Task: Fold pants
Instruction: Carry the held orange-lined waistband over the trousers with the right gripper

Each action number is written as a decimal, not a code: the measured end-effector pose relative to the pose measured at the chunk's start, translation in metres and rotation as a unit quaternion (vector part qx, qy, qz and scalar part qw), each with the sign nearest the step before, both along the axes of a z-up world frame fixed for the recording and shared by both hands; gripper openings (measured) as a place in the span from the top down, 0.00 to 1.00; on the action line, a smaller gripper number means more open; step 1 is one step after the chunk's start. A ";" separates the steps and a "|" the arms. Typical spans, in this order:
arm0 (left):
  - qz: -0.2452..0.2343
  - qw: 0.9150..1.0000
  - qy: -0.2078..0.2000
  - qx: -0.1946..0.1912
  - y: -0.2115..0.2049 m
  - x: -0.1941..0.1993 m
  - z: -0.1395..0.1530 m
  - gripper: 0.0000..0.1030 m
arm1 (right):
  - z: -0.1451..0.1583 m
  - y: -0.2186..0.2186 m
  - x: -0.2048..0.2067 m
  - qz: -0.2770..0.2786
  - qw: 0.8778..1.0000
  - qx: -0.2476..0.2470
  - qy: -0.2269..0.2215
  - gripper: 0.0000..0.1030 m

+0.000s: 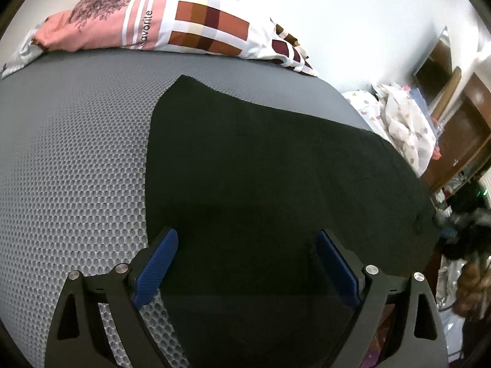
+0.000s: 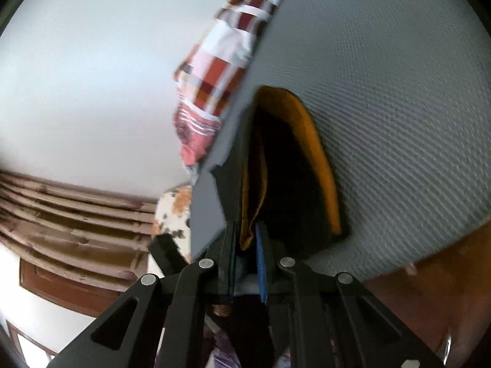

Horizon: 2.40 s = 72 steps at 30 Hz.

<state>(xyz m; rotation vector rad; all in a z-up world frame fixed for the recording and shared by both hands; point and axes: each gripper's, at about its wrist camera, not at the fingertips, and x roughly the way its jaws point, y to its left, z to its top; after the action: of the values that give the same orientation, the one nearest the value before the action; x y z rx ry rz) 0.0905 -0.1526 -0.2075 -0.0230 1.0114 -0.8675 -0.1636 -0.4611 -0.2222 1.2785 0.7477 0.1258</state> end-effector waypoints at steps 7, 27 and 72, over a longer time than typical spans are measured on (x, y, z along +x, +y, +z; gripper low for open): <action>-0.016 0.999 -0.035 0.038 -0.009 -0.010 -0.001 0.11 | -0.059 -0.006 -0.010 -0.030 0.997 0.065 0.028 0.91; -0.022 0.996 -0.061 0.055 -0.016 -0.015 -0.004 0.04 | -0.027 -0.026 0.020 0.021 0.996 -0.072 0.044 0.44; 0.153 0.984 -0.084 0.017 0.040 0.138 0.028 0.16 | -0.051 -0.028 0.046 0.044 0.997 -0.054 0.026 0.85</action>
<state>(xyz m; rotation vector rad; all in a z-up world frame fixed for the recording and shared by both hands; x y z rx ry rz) 0.2284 -0.1126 -0.1798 -0.0733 0.8377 -0.5606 -0.1173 -0.4889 -0.2729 1.1491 0.8446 0.1232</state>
